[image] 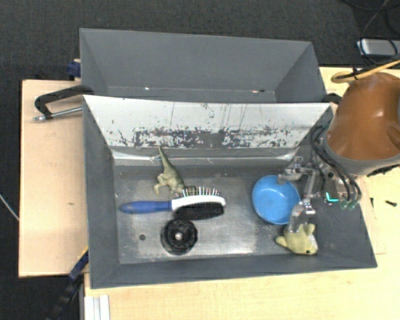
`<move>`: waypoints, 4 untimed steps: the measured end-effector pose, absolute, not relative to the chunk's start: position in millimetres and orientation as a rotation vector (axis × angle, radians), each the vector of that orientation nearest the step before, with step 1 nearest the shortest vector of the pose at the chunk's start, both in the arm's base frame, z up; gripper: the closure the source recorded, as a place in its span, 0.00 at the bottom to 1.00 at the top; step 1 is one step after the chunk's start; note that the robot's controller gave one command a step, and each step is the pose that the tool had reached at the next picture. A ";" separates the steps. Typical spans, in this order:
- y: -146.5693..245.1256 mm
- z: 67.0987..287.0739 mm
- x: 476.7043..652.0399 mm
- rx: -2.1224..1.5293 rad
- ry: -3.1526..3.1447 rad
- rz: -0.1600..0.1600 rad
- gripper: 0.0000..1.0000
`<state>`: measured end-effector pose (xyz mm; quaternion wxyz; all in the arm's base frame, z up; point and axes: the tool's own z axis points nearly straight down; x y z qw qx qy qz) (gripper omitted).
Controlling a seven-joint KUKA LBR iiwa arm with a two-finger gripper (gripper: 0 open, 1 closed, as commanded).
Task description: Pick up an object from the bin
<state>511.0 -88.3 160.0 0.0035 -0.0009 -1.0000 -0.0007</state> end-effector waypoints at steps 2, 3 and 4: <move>-90.8 77.9 503.7 0.476 -3.116 0.006 1.00; -96.0 149.0 502.1 0.470 -3.119 0.005 1.00; -95.3 144.7 500.5 0.472 -3.111 0.001 1.00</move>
Offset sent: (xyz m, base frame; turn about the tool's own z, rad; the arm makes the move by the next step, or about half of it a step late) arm -0.0111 -0.0020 -0.0867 -0.3061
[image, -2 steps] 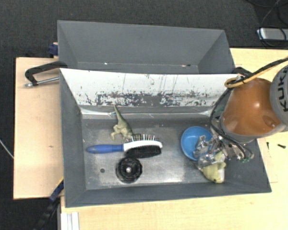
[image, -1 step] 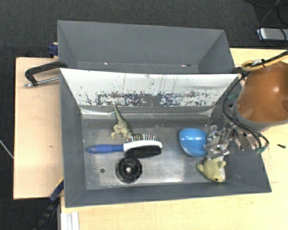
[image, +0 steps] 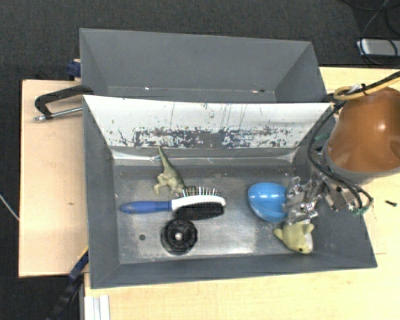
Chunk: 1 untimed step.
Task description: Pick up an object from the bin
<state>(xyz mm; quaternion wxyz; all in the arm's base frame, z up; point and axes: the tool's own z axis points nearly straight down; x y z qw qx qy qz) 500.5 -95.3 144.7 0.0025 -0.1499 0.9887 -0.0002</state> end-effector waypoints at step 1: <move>-95.3 144.8 500.5 -0.471 3.101 -0.001 0.00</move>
Offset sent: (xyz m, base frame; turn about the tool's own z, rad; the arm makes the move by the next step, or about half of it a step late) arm 0.0000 0.0000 0.0000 0.0000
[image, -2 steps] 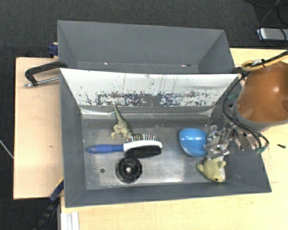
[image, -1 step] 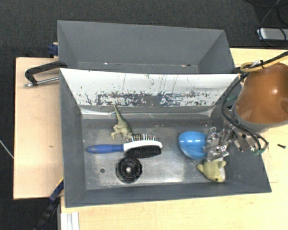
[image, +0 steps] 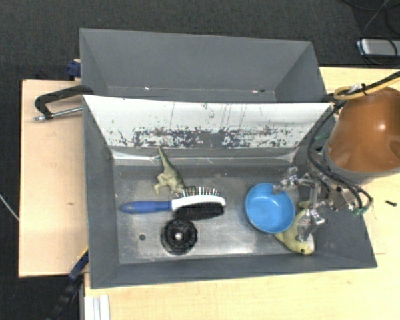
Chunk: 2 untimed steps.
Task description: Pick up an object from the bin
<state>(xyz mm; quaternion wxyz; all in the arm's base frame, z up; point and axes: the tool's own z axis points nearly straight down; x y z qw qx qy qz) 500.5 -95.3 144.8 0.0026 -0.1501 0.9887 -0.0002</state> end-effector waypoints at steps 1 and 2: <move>-77.7 76.9 502.3 -0.863 3.023 0.004 0.00; -79.9 79.7 504.1 -0.858 3.019 -0.004 1.00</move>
Offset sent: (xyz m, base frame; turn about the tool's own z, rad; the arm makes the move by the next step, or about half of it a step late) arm 0.0017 0.0161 -0.0674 -0.2554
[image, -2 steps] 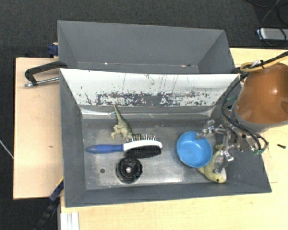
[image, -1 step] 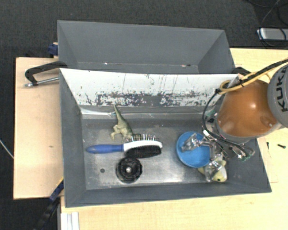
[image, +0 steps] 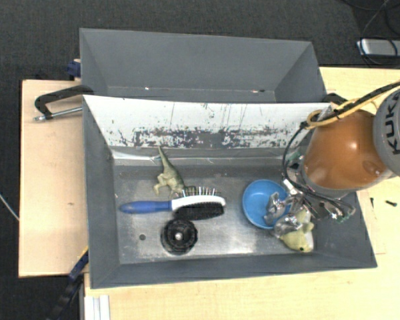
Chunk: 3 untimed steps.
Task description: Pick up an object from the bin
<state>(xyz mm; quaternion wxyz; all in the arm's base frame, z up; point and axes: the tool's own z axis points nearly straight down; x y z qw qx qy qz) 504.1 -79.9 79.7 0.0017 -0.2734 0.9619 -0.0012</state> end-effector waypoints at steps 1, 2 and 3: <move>-88.0 188.5 502.6 -0.833 3.015 -0.008 1.00; -37.8 195.2 507.8 -1.211 2.891 -0.001 1.00; -49.4 234.0 498.1 -1.638 2.672 -0.006 1.00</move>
Offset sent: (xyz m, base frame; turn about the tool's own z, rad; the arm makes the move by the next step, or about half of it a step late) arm -0.0044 -0.0080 0.1036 0.0119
